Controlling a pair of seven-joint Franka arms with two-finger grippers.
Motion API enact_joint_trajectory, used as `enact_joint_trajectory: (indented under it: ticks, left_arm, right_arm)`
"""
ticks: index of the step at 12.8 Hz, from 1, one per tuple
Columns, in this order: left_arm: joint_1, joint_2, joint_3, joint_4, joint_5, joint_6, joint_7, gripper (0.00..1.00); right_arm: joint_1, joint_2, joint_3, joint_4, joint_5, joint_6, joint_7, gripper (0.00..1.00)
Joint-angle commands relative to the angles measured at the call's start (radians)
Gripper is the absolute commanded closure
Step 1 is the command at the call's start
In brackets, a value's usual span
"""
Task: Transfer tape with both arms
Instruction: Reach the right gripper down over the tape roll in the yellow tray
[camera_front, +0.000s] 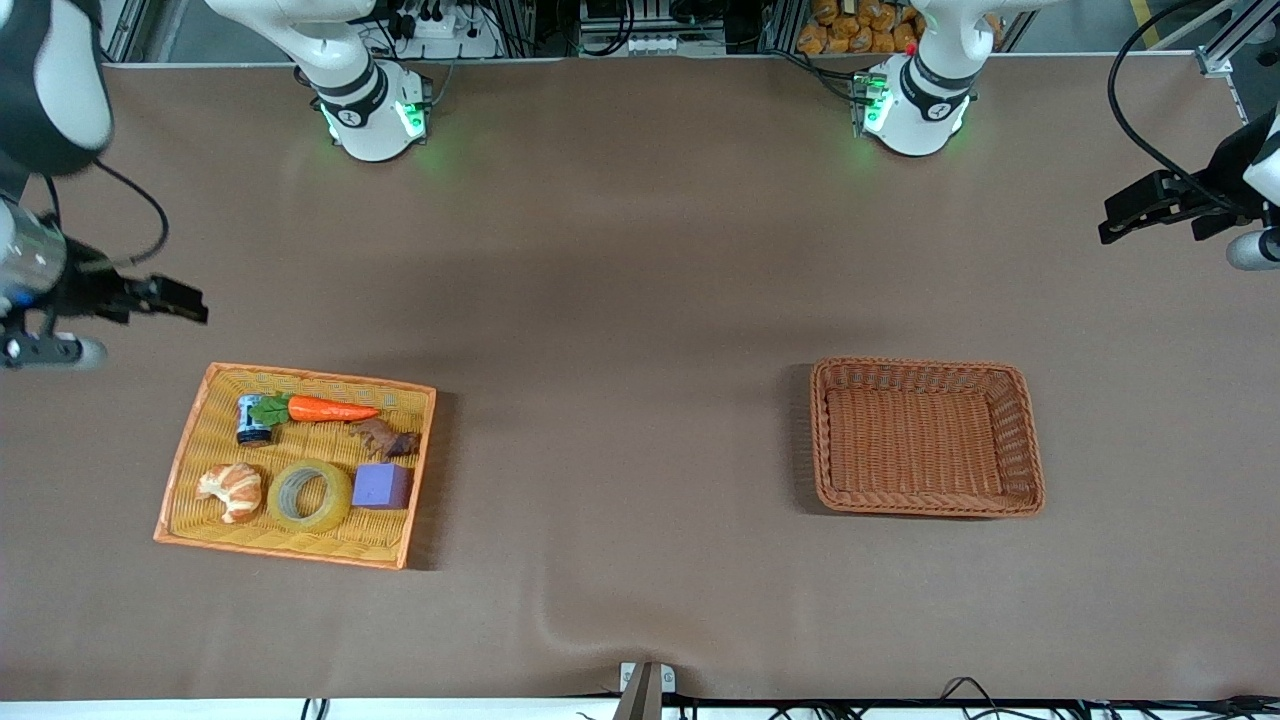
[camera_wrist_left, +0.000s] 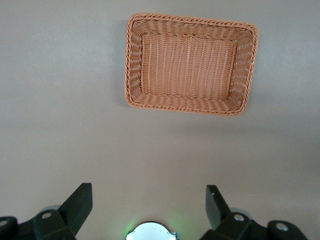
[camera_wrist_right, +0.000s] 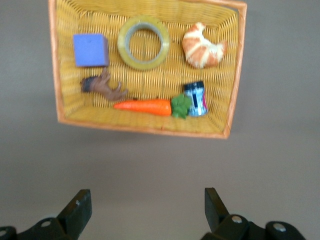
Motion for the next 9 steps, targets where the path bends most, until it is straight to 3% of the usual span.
enact_joint_trajectory:
  ticks: [1, 5, 9]
  left_arm:
    - [0.006, -0.002, 0.001, 0.000, -0.032, 0.006, 0.010, 0.00]
    - [0.007, -0.001, 0.003, 0.017, -0.032, 0.007, 0.011, 0.00]
    - [0.007, -0.001, 0.003, 0.017, -0.032, 0.009, 0.011, 0.00]
  right_arm:
    - [-0.035, 0.147, -0.007, 0.023, 0.019, 0.088, 0.014, 0.00]
    - [-0.082, 0.371, -0.007, 0.058, 0.155, 0.287, 0.014, 0.00]
    - [-0.070, 0.511, -0.007, 0.130, 0.197, 0.323, 0.090, 0.00]
